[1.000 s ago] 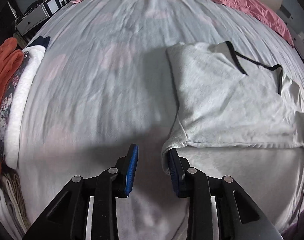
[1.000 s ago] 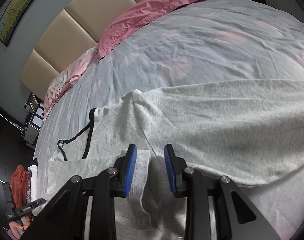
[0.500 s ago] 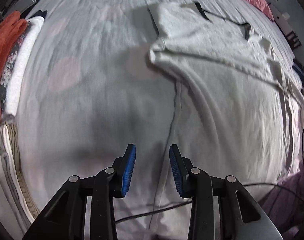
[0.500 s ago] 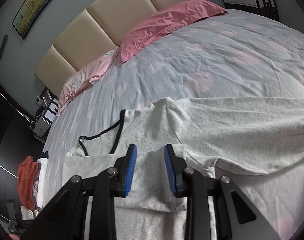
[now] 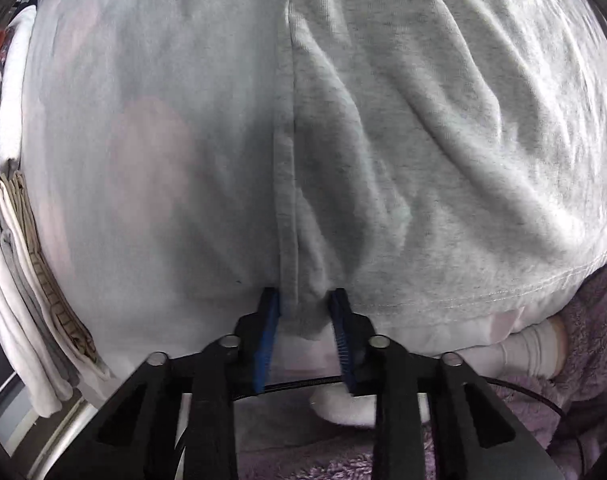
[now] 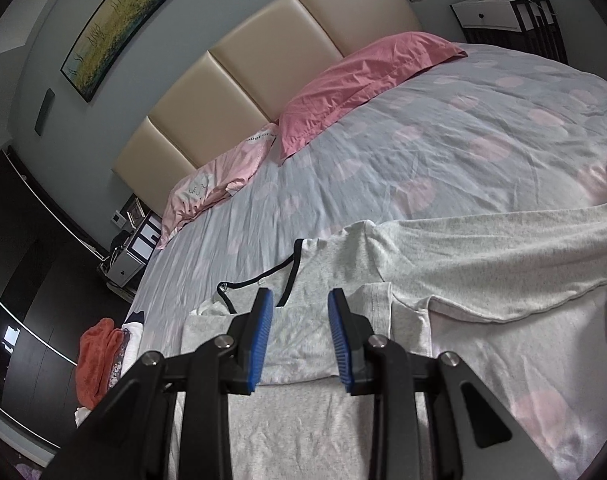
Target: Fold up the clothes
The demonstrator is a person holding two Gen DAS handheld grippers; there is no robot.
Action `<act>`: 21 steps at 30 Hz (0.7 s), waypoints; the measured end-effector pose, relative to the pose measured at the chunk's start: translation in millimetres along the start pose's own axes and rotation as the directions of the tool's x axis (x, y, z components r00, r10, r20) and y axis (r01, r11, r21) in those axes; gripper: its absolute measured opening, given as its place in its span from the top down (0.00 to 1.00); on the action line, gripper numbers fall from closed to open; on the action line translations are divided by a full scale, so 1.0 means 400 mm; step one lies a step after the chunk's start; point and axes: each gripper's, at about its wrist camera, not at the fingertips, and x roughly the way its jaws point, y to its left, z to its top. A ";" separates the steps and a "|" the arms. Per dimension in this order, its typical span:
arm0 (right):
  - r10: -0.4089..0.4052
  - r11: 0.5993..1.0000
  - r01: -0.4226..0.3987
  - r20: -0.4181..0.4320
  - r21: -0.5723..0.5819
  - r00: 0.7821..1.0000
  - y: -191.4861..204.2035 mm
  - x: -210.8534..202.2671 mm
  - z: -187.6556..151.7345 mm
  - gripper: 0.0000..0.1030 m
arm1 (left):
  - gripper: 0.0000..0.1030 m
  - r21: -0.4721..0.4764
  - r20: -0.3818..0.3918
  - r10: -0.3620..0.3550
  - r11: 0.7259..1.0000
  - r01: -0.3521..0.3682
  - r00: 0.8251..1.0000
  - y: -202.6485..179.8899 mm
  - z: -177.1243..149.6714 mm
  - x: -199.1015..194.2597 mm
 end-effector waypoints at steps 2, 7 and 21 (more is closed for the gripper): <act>-0.003 1.000 0.003 0.003 -0.009 1.000 0.001 -0.020 -0.009 0.73 | 0.90 -0.006 0.014 0.019 1.000 -0.019 1.000 -0.012 -0.021 -0.017; -0.047 0.999 0.047 0.010 -0.001 0.999 -0.015 -0.048 -0.028 0.73 | 0.91 -0.011 0.013 0.018 1.000 -0.018 1.000 -0.013 -0.092 -0.069; -0.132 0.984 0.135 -0.032 0.120 0.991 -0.116 -0.109 -0.059 0.73 | 0.95 0.003 -0.057 0.169 0.986 -0.169 0.984 0.023 -0.081 -0.060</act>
